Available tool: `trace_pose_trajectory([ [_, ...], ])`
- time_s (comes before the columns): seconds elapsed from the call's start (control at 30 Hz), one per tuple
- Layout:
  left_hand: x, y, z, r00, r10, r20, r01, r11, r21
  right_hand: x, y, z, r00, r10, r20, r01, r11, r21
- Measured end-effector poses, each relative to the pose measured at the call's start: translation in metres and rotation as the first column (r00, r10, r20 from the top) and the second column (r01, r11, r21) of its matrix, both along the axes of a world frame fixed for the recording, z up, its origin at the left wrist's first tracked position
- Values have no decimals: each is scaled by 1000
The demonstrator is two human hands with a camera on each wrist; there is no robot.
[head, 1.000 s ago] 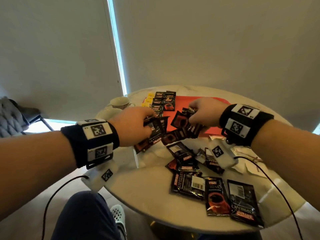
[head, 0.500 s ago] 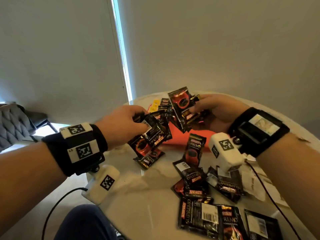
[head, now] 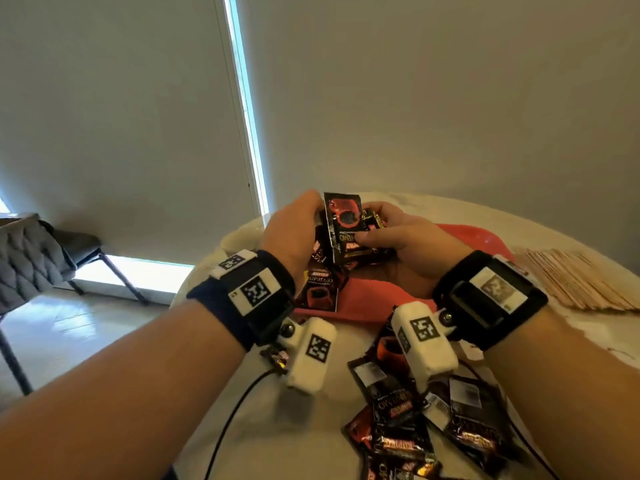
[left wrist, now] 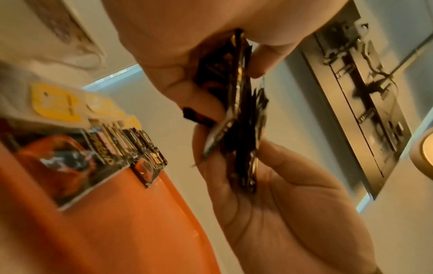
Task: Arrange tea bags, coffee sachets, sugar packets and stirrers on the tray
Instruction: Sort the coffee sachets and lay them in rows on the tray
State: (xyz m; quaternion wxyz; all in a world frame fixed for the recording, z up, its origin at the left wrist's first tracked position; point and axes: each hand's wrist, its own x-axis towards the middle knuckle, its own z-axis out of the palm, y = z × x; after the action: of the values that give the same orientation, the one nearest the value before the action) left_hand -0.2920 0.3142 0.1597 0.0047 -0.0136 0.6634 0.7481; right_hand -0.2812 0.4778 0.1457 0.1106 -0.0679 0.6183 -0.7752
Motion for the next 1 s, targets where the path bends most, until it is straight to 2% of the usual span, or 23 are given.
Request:
trace_pose_trajectory([
  [0.07,-9,4,-1,999,-30,29,28,995,91,-7,1,2,999,-31,-23,31,999,-6],
  [0.13,-19,5,-5,992,-127,20,120,967,226,-15,3,8,996,-69,-48,68,997,-23],
  [0.23,-31,5,-13,961,-275,-32,262,865,428,-25,5,14,989,-139,-60,134,988,-76],
  [0.33,-32,11,-20,914,-400,-59,362,742,564,-31,2,11,981,-193,-35,188,976,-107],
  [0.37,-31,13,-23,906,-419,-65,376,722,581,-32,1,9,979,-200,-27,197,975,-100],
  [0.47,-30,15,-29,904,-421,-73,388,738,552,-32,3,3,981,-188,-44,188,982,-10],
  [0.63,-38,4,-40,873,-487,-16,432,758,489,-35,6,-2,974,-131,-185,176,952,251],
  [0.7,-39,2,-43,879,-477,6,421,779,464,-35,8,1,964,-122,-238,207,904,374],
  [0.77,-41,0,-47,896,-445,2,394,795,461,-35,11,6,933,-145,-329,306,799,517],
  [0.83,-41,-1,-47,919,-395,-17,359,815,455,-34,11,9,898,-198,-393,407,712,572],
  [0.87,-41,-2,-46,931,-363,-28,337,829,446,-33,9,10,901,-211,-379,406,719,564],
  [1.0,-42,-3,-45,969,-240,-62,244,881,406,-31,5,10,965,-156,-209,235,865,442],
])
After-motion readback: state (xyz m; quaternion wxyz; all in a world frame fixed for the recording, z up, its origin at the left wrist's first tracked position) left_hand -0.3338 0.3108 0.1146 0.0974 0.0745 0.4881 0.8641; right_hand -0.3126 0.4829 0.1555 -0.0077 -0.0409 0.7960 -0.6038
